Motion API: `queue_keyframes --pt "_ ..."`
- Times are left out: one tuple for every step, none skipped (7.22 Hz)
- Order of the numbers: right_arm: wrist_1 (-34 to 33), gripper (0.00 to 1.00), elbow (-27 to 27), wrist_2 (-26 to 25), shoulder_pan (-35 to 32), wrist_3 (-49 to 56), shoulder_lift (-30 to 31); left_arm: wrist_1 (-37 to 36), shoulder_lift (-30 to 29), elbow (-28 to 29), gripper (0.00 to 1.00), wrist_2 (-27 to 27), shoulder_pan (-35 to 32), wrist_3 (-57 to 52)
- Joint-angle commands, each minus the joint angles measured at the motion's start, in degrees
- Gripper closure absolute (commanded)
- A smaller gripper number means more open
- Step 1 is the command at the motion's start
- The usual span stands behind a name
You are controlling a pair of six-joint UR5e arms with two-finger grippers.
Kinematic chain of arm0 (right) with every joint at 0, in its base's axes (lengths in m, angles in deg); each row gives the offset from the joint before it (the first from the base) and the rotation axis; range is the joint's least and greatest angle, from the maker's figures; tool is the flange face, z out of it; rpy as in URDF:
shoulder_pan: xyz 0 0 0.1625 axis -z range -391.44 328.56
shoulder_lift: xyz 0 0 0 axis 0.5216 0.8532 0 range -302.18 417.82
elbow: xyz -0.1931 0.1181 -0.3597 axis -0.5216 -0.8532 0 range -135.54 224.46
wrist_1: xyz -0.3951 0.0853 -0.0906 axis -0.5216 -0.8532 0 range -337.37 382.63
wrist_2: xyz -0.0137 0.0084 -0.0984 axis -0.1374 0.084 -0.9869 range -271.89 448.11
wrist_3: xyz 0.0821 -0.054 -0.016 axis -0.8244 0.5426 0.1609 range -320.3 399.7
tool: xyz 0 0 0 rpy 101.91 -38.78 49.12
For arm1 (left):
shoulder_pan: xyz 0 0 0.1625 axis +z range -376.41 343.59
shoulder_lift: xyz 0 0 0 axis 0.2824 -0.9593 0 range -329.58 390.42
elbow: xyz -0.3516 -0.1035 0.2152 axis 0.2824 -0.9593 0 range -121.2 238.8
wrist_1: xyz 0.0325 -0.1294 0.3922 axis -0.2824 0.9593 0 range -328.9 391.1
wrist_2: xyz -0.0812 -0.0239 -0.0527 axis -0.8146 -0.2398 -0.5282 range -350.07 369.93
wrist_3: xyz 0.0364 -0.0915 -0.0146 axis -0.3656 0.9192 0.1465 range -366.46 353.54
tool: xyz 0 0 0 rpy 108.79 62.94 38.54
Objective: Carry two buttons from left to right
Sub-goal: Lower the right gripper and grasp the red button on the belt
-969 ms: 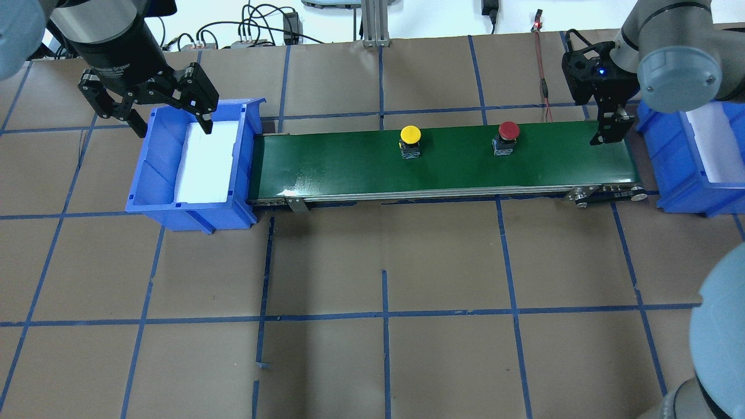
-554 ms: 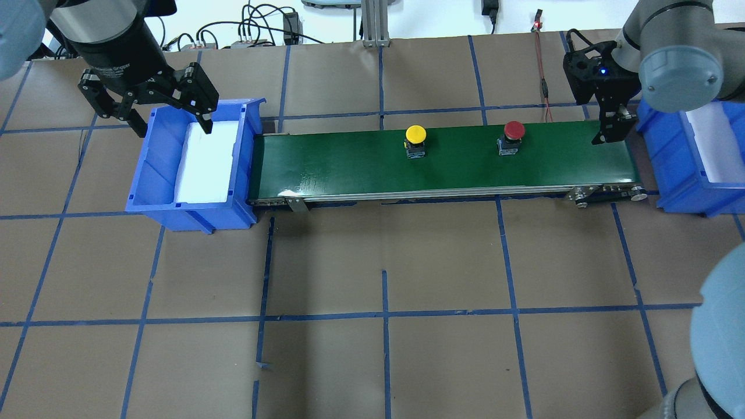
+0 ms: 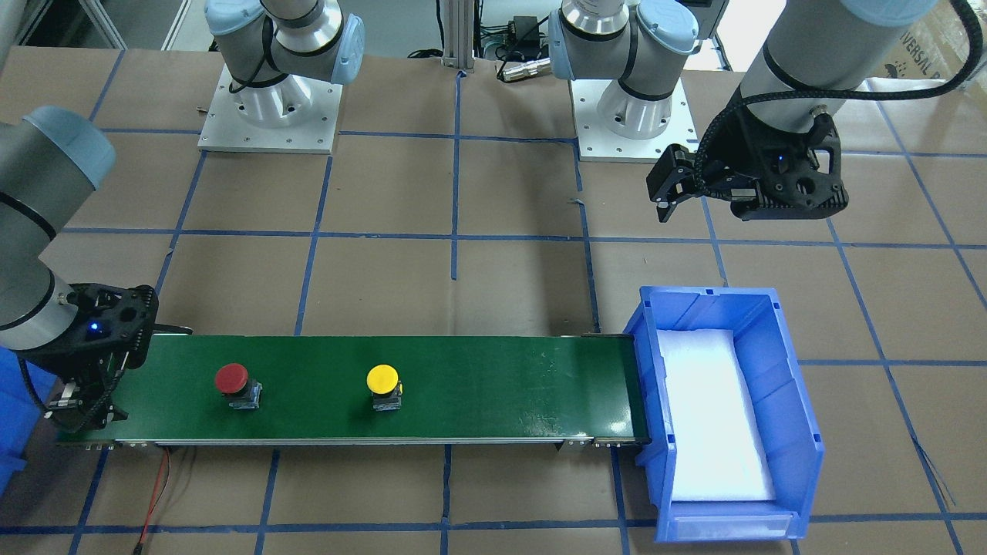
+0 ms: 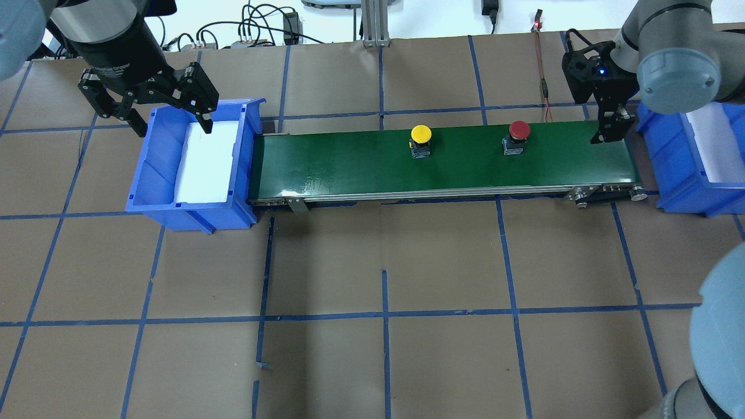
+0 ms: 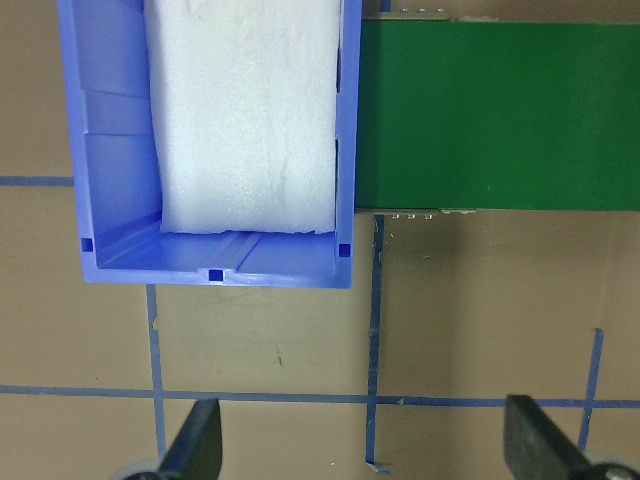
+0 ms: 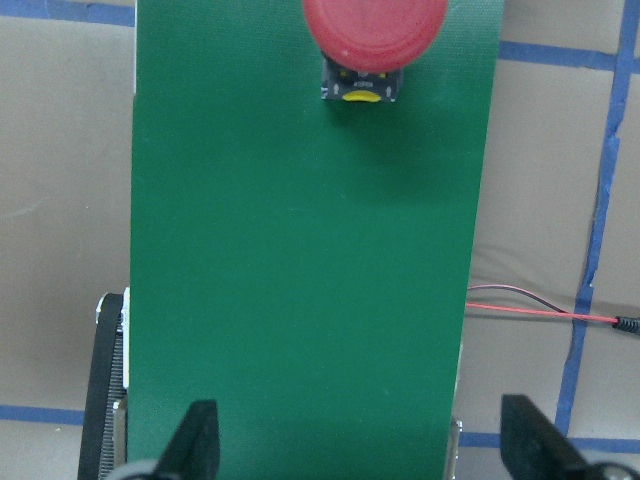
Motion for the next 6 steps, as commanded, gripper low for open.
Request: queue_keyframes --pt "-2.12 0.02 0.74 1.70 -0.02 0.68 -0.09 0.00 0.00 0.00 0.00 0.00 0.00 0.00" --pt "-2.12 0.00 1.70 1.53 -0.02 0.16 -0.09 0.00 0.00 0.00 0.00 0.00 0.00 0.00" --pt "-2.38 0.00 2.58 1.71 -0.02 -0.63 0.08 0.00 0.00 0.00 0.00 0.00 0.00 0.00" --pt "-2.38 0.00 2.67 1.71 -0.02 -3.25 0.08 0.00 0.00 0.00 0.00 0.00 0.00 0.00" --pt "-2.47 0.00 3.02 1.71 -0.02 -3.62 -0.01 0.00 0.00 0.00 0.00 0.00 0.00 0.00" --pt "-2.91 0.00 3.63 1.71 0.07 -5.28 0.25 0.00 -0.09 0.00 0.00 0.00 0.00 0.00"
